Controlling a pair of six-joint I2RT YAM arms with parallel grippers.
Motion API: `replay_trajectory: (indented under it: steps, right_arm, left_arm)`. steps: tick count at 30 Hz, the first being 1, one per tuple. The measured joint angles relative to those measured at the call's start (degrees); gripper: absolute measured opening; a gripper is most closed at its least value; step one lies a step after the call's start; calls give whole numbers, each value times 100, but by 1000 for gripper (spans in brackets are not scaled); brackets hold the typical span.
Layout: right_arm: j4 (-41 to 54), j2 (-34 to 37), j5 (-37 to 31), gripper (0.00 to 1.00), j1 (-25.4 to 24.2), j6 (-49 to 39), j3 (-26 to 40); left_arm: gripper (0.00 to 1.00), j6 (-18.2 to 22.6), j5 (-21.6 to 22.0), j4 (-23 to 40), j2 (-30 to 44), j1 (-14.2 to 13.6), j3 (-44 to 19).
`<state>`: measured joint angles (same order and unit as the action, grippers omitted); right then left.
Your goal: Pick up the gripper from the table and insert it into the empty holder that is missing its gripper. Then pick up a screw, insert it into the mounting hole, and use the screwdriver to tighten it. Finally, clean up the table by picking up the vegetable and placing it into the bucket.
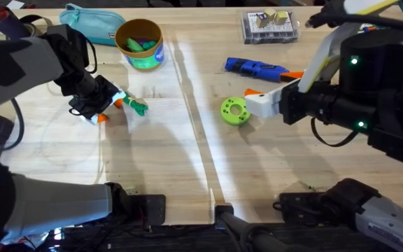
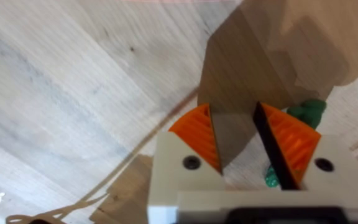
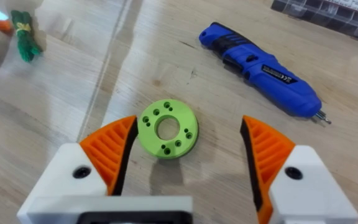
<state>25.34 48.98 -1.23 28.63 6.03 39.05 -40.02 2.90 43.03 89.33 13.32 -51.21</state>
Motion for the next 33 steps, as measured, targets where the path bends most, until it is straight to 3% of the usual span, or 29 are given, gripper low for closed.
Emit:
replay_trajectory:
  steps: [7, 13, 18, 26, 33]
  right_arm:
    - [50, 1, 1, 975, -3, 1, 0]
    - [48, 1, 1, 975, -3, 3, 0]
    - [52, 1, 1, 975, -3, 1, 0]
    - [46, 1, 1, 975, -3, 1, 0]
    - [44, 1, 1, 975, -3, 4, 0]
  left_arm:
    - [509, 49, -371, 109, 19, 67, -70]
    - [509, 236, -922, 940, 40, 141, -280]
    - [509, 499, -1068, 1110, 23, 129, -410]
    - [509, 620, -1088, 408, -326, 20, -438]
    - [509, 580, -1102, -281, -37, -505, -439]
